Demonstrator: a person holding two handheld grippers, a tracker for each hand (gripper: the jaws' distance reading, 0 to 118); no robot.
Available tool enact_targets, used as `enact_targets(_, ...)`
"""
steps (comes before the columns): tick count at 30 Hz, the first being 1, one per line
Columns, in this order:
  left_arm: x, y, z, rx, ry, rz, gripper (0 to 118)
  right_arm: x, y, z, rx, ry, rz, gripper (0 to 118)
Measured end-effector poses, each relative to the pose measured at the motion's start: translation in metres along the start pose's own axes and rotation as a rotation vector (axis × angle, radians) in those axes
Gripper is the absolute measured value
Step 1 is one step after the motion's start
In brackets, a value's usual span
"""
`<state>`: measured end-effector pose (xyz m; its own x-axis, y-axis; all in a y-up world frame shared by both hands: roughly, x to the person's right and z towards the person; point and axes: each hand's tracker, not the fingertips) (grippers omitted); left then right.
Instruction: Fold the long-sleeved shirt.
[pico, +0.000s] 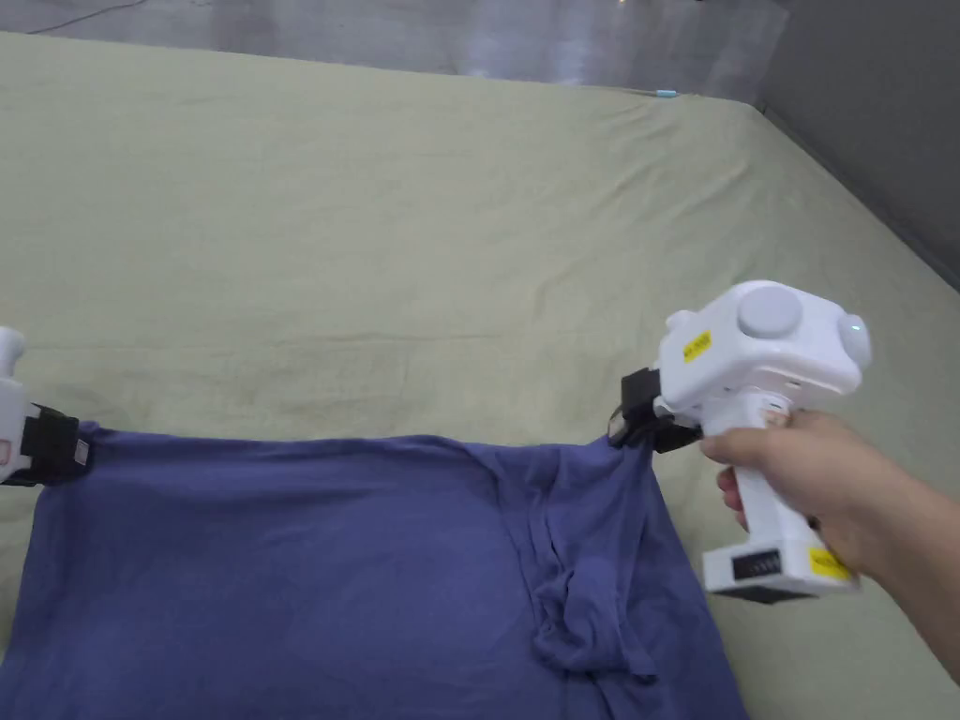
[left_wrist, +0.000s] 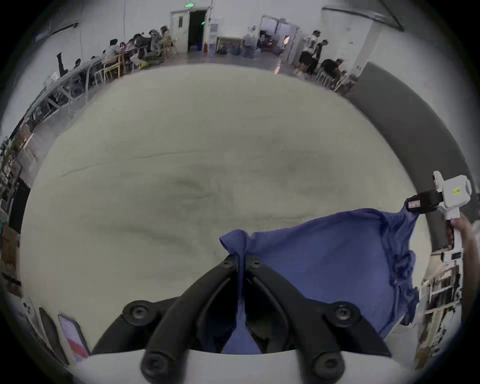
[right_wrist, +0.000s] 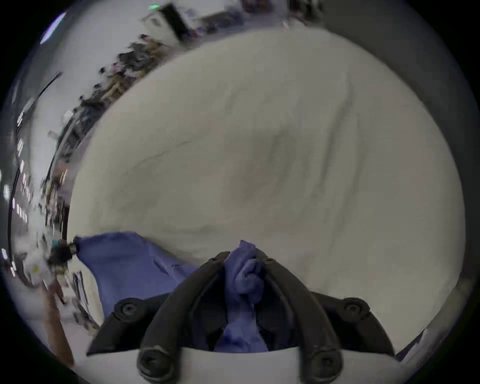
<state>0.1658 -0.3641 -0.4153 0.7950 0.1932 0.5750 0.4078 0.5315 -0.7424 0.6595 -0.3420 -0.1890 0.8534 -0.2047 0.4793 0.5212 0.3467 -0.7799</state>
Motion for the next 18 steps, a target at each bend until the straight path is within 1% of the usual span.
enact_targets(1, -0.001, -0.01, 0.012, 0.04, -0.026, 0.012, 0, 0.0, -0.015, 0.015, 0.031, -0.003, 0.031, 12)
enact_targets(2, -0.003, -0.022, 0.023, 0.066, -0.062, 0.037, 0, 0.002, -0.034, 0.029, 0.063, 0.013, 0.039, 12)
enact_targets(4, -0.007, -0.046, 0.044, 0.065, -0.12, 0.085, 0, 0.008, -0.07, 0.052, 0.07, 0.067, 0.077, 12)
enact_targets(8, -0.012, -0.092, 0.084, 0.061, -0.106, 0.076, 0, 0.022, -0.14, 0.084, 0.088, 0.093, 0.147, 12)
enact_targets(11, -0.015, -0.126, 0.107, 0.026, -0.109, 0.093, 0, 0.035, -0.188, 0.095, 0.086, 0.08, 0.176, 12)
enact_targets(13, -0.013, -0.147, 0.116, -0.01, -0.096, 0.065, 0, 0.039, -0.216, 0.095, 0.061, 0.069, 0.188, 12)
enact_targets(15, -0.008, -0.166, 0.119, -0.048, -0.094, 0.013, 0, 0.043, -0.246, 0.091, 0.029, 0.055, 0.176, 12)
enact_targets(18, -0.004, -0.19, 0.111, -0.104, -0.1, 0.003, 0, 0.045, -0.276, 0.076, -0.028, 0.02, 0.186, 12)
